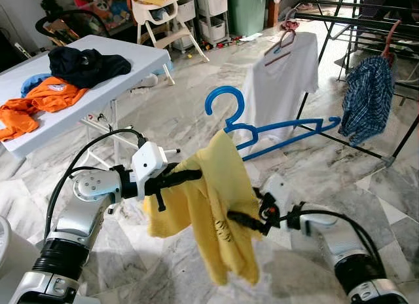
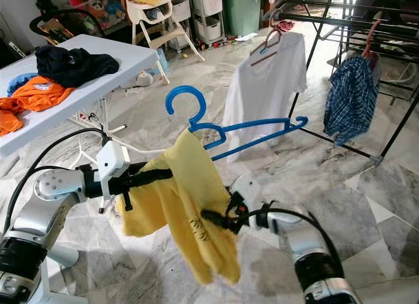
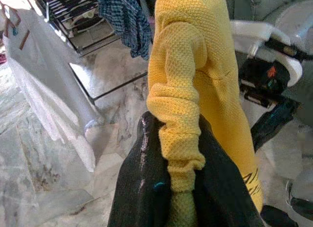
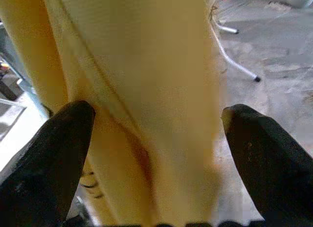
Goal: Hang hanger
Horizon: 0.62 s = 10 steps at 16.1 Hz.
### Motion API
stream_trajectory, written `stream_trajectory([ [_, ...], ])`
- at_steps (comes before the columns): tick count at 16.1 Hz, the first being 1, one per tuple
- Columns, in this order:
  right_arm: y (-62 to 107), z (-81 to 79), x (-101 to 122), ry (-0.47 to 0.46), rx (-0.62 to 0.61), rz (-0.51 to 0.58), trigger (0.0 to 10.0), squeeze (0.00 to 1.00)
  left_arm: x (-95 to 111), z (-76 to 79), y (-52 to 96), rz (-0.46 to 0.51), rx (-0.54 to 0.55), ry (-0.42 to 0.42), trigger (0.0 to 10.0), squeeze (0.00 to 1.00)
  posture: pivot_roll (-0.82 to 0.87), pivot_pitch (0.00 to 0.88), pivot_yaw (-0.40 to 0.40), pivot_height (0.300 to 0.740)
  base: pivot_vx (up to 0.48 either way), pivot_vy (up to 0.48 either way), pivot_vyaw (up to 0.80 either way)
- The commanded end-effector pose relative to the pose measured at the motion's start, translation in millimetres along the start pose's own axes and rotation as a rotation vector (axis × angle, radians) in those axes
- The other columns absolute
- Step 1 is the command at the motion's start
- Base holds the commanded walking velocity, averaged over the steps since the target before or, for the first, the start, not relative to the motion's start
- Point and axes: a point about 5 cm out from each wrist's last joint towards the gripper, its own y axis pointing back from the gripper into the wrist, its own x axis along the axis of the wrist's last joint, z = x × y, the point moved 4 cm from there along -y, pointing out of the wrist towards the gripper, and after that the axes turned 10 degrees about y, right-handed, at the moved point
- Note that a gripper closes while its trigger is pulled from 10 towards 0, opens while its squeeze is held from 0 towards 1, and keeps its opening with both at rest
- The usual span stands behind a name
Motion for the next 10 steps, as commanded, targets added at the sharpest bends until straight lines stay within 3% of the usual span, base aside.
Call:
stream_trajectory([
  [1,-2.3,1.9,4,0.007,-0.005,0.012,0.0,0.0,19,-0.9,2.3,0.054,-0.006,-0.035,0.0,0.0,-0.09,0.008,0.164,0.74,0.0,0.0,0.0],
  [6,9.7,14.3,-23,0.017,-0.121,-0.106,0.0,0.0,29,2.8,4.2,0.071,-0.02,-0.043,0.0,0.0,-0.09,0.01,0.162,0.74,0.0,0.0,0.0],
  [10,36.5,52.3,-21,0.046,-0.343,-0.126,0.0,0.0,20,2.7,9.7,0.042,-0.005,-0.029,0.0,0.0,-0.09,0.012,0.159,0.74,0.0,0.0,0.0],
])
